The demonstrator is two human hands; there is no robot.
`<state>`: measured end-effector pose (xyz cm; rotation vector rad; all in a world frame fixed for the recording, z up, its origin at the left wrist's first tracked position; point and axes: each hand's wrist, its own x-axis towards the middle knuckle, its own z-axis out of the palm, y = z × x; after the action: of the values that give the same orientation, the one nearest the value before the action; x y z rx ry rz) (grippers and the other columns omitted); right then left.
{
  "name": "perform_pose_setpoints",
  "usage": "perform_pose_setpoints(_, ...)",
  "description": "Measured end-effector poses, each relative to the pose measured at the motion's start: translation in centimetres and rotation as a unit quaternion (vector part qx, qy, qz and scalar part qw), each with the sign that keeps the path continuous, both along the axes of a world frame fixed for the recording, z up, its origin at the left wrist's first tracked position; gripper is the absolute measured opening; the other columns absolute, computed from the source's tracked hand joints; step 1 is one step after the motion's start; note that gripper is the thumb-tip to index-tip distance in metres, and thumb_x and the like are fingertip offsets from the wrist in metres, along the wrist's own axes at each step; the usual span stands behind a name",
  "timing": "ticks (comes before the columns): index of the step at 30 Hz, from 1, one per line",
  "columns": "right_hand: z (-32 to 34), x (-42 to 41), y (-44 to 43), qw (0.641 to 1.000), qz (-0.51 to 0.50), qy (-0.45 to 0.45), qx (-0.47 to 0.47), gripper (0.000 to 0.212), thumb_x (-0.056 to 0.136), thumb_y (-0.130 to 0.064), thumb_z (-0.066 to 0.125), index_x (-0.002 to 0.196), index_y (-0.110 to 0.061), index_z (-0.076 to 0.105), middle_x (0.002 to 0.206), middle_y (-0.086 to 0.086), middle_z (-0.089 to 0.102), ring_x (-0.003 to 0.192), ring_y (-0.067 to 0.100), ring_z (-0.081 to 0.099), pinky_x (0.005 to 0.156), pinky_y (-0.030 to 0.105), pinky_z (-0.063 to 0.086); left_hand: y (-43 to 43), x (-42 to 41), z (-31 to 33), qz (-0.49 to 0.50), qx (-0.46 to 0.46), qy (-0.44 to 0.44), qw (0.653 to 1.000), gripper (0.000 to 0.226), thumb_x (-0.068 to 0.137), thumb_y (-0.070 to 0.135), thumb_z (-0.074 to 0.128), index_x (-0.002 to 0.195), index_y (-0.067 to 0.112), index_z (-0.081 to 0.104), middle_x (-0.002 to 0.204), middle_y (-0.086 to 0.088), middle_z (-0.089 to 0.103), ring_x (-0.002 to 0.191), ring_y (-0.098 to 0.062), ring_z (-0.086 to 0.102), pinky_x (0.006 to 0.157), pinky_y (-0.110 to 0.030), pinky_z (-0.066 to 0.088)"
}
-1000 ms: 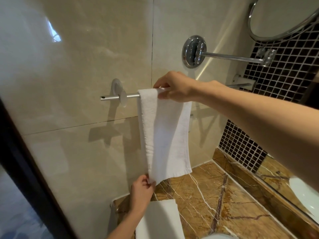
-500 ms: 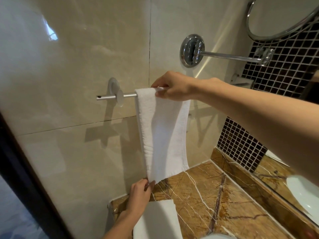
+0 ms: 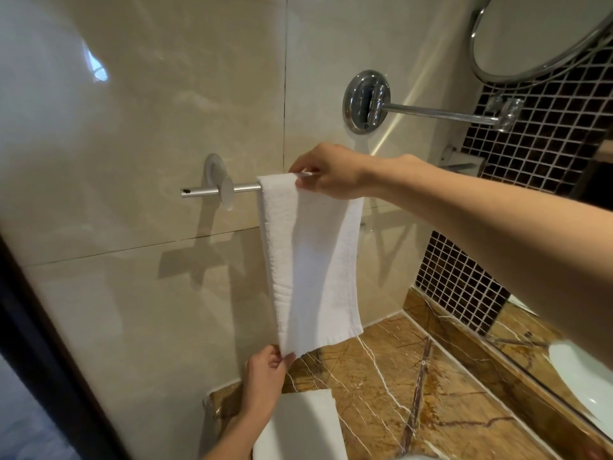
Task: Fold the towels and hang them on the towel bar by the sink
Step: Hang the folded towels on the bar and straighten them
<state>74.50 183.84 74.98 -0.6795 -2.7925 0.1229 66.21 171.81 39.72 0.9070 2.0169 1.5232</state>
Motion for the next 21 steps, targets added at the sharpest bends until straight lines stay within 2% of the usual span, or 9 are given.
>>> perform_pose_setpoints(1,-0.1,0.1,0.1,1.000,0.000,0.001,0.007,0.028,0.095,-0.027,0.053,0.120,-0.019,0.064,0.115,0.006,0.065,0.106,0.023,0.058,0.084,0.027,0.042,0.1,0.0,0.1,-0.001,-0.007,0.004,1.000,0.024,0.079,0.016,0.077,0.063,0.013,0.060,0.057,0.005,0.068,0.055,-0.008,0.063,0.059,-0.028,0.051)
perform_pose_setpoints(3,-0.2,0.4,0.4,1.000,0.000,0.003,0.016,0.028,0.095,-0.025,0.054,0.120,-0.017,0.064,0.115,0.007,0.066,0.106,0.024,0.058,0.085,0.027,0.042,0.5,0.1,0.4,-0.004,-0.013,0.017,1.000,0.026,0.079,0.018,0.077,0.061,0.017,0.058,0.052,0.008,0.064,0.048,0.003,0.057,0.049,-0.012,0.044)
perform_pose_setpoints(5,-0.2,0.7,0.8,1.000,-0.001,0.003,0.022,0.027,0.095,-0.024,0.054,0.119,-0.015,0.064,0.114,0.008,0.066,0.106,0.025,0.058,0.088,0.030,0.044,1.0,0.2,0.7,-0.006,-0.020,0.038,0.999,0.030,0.078,0.018,0.077,0.059,0.021,0.054,0.048,0.011,0.060,0.047,0.007,0.055,0.048,-0.008,0.040)
perform_pose_setpoints(8,-0.4,1.2,1.3,1.000,-0.008,0.003,0.030,0.027,0.095,-0.022,0.055,0.120,-0.014,0.063,0.114,0.010,0.066,0.105,0.028,0.058,0.090,0.034,0.046,1.8,0.5,1.0,-0.017,-0.036,0.059,0.997,0.028,0.080,0.019,0.076,0.063,0.025,0.055,0.055,0.012,0.062,0.052,0.007,0.058,0.047,-0.007,0.040)
perform_pose_setpoints(10,-0.4,1.5,1.8,0.999,-0.012,0.002,0.038,0.026,0.096,-0.021,0.054,0.118,-0.012,0.063,0.112,0.011,0.065,0.103,0.029,0.058,0.087,0.033,0.045,2.4,0.7,1.2,-0.022,-0.047,0.073,0.996,0.027,0.081,0.020,0.075,0.064,0.026,0.055,0.058,0.013,0.062,0.053,0.003,0.058,0.048,-0.009,0.040)
perform_pose_setpoints(16,-0.4,3.8,3.8,0.997,-0.038,-0.008,0.072,0.024,0.097,-0.014,0.050,0.116,-0.008,0.062,0.110,0.013,0.065,0.100,0.030,0.057,0.081,0.031,0.041,5.1,2.0,2.6,-0.066,-0.083,0.114,0.988,0.015,0.081,0.021,0.074,0.072,0.018,0.061,0.068,0.009,0.063,0.068,-0.010,0.062,0.064,-0.024,0.049)
perform_pose_setpoints(21,-0.8,6.4,6.2,0.994,-0.092,-0.010,0.060,0.027,0.099,-0.015,0.046,0.123,-0.012,0.058,0.120,0.013,0.062,0.112,0.032,0.054,0.095,0.041,0.044,7.8,4.1,3.3,-0.102,-0.091,0.135,0.981,0.022,0.081,0.025,0.072,0.068,0.027,0.056,0.062,0.016,0.057,0.061,-0.003,0.056,0.049,-0.009,0.034)
